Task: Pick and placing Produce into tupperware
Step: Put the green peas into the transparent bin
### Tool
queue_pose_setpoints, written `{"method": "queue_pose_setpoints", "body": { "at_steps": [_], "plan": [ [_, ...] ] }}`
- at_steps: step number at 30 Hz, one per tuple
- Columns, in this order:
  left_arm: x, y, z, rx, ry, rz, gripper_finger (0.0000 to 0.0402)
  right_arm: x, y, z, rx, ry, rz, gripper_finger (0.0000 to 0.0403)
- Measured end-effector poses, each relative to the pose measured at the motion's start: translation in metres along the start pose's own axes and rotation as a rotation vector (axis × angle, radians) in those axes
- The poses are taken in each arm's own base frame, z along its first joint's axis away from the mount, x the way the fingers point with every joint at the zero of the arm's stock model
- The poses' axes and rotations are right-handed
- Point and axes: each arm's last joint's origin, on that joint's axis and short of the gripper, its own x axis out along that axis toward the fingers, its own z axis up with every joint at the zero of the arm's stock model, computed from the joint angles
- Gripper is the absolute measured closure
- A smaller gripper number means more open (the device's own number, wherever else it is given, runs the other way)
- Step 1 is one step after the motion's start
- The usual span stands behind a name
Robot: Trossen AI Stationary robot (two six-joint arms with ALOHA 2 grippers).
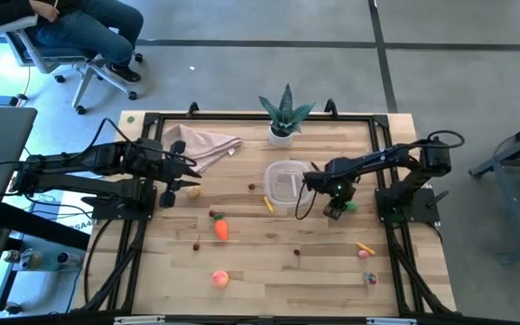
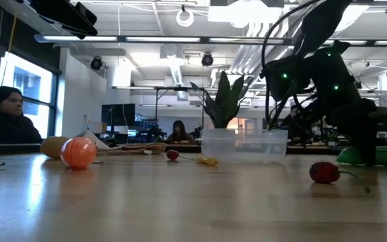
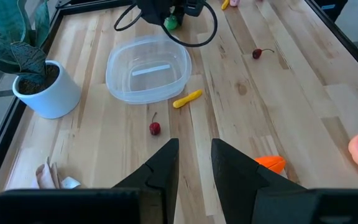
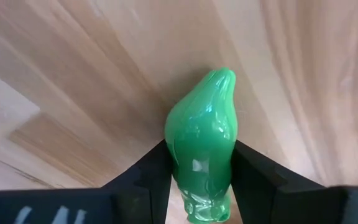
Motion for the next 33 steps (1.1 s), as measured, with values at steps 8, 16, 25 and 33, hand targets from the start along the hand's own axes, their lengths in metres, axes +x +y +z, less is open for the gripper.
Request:
{"method": "queue_pose_setpoints", "body": {
  "at_steps": [8, 16, 25, 33],
  "plan": [
    [0.0, 0.0, 0.0, 0.0, 0.0, 0.0, 0.0318, -0.037, 0.012, -0.009, 0.003, -0.118, 0.003, 0.0275],
    [0.0, 0.0, 0.0, 0.0, 0.0, 0.0, 0.0318, -0.096, 0.031, -0.031, -0.025, -0.361, 0.021, 0.0275],
    [0.0, 0.0, 0.0, 0.0, 0.0, 0.0, 0.0318, -0.182, 0.061, -0.027, -0.178, -0.872, 0.129, 0.0275],
    [0.0, 0.0, 0.0, 0.0, 0.0, 0.0, 0.0318, -0.194, 0.064, 0.033, -0.287, -0.901, 0.067, 0.0275]
  ]
}}
